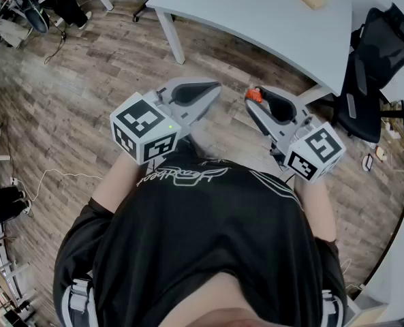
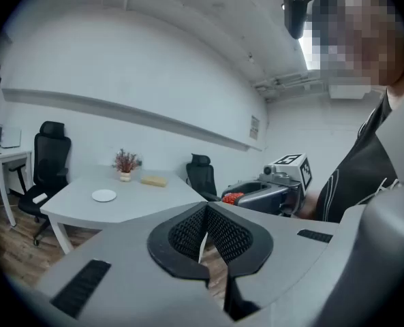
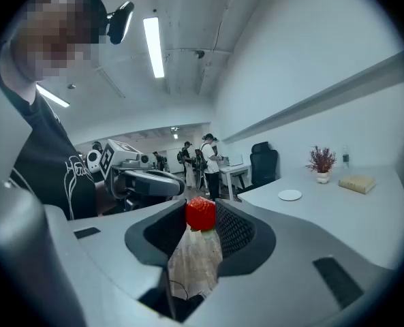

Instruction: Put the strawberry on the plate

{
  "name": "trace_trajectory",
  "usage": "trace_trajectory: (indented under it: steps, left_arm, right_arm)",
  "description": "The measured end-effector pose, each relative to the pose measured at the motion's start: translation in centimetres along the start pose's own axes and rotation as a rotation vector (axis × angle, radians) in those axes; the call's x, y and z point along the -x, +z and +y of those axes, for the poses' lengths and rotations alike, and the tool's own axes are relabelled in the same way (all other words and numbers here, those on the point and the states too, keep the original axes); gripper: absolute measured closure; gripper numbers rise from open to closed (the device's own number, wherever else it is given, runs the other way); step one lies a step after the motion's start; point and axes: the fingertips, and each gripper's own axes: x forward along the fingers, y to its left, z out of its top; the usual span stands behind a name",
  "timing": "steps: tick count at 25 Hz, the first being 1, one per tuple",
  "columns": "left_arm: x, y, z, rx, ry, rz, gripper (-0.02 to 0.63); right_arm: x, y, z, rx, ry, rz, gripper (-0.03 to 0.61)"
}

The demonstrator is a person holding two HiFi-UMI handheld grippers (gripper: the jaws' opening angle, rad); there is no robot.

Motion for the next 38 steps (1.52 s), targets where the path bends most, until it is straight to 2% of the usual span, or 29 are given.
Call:
trace_trajectory:
  steps: [13,20,26,30,33,38]
  left_arm:
    - [-0.3,0.0,-2.0,-0.016,-0.029,0.029,0.607]
    - [-1.3,0.2,-0.5,0.001,-0.055,0.028,0.607]
    - [-3.2,-0.1,2.1,0.034,-0.083,0.036,0.607]
    - [-5.2,1.4,4.7,0.021,-0.123,0.026,0.607]
    - [-6.5,2.1,8.0,0.014,-0.112,0.029,0.607]
    - [-9.2,2.7,15.4,0.063,-0.104,0.043,0.607]
  right_arm:
    - [0.8,-0.5,1.0,0.015,0.015,0.019,0.449]
    - [0.0,-0.8,-0.5,0.038,-0.007,0.031,0.449]
    - [-1.8,-1.0,-3.3,0.010,-0.017,0.018,0.449]
    - [-3.6,-0.5,-6.3,-0.001,-0.016,0.026,0.449]
    - [-5.6,-0.2,-8.9,-0.006,-0.023,0.042,0.449]
    - [-10.3,0.8,-14.8,-0.037,-0.028,0.065,0.449]
